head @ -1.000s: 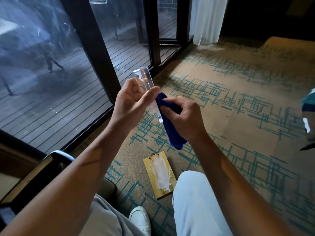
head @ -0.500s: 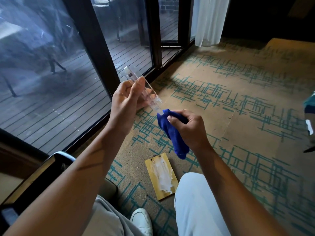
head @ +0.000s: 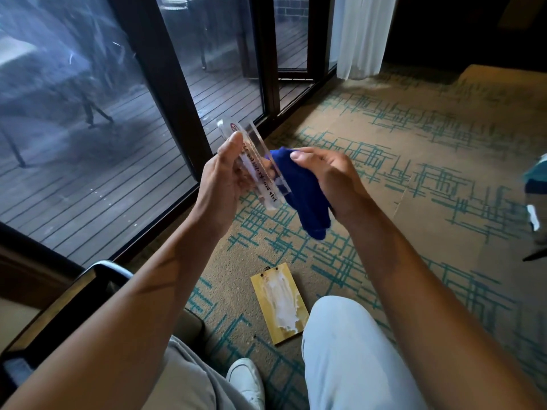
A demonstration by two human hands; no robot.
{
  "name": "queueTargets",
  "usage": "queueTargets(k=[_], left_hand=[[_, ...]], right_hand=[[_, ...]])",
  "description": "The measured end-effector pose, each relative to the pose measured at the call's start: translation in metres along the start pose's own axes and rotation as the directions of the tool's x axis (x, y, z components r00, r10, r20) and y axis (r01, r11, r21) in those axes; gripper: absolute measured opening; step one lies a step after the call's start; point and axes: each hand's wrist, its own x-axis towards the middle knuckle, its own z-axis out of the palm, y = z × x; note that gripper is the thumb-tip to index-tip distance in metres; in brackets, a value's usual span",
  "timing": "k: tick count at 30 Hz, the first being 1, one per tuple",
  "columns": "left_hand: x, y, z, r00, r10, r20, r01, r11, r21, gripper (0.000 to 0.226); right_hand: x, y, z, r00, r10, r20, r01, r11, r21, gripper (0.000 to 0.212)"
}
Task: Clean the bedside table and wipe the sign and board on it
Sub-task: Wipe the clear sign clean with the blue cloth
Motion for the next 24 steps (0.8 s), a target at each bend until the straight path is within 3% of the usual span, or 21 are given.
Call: queueTargets(k=[6, 11, 17, 20, 24], left_hand=[[-0.002, 0.0, 0.004, 0.996, 0.047, -0.075, -0.044, 0.998, 0.04, 0.046], [-0.004, 0.0, 0.0, 0.986, 0.082, -0.145, -0.081, 0.997, 0.017, 0.047], [-0.003, -0.003, -0.002, 0.996, 0.082, -0.044, -0.081, 0.996, 0.032, 0.052], [0.0, -0.007, -0.003, 0.998, 0.05, 0.029, -0.052, 0.996, 0.066, 0.066], [0.004, -0.009, -0.002, 0.998, 0.03, 0.058, -0.034, 0.998, 0.059, 0.048]], right_hand=[[-0.01, 0.009, 0.006, 0.98, 0.105, 0.169, -0.127, 0.984, 0.127, 0.02], [-0.021, 0.016, 0.006, 0.959, 0.218, 0.182, -0.239, 0.966, 0.102, 0.02], [-0.022, 0.016, 0.008, 0.941, 0.281, 0.187, -0.292, 0.956, 0.035, 0.029], [-0.019, 0.016, 0.014, 0.961, 0.237, 0.141, -0.252, 0.963, 0.096, 0.033], [-0.017, 0.012, 0.012, 0.982, 0.154, 0.111, -0.17, 0.973, 0.157, 0.023]])
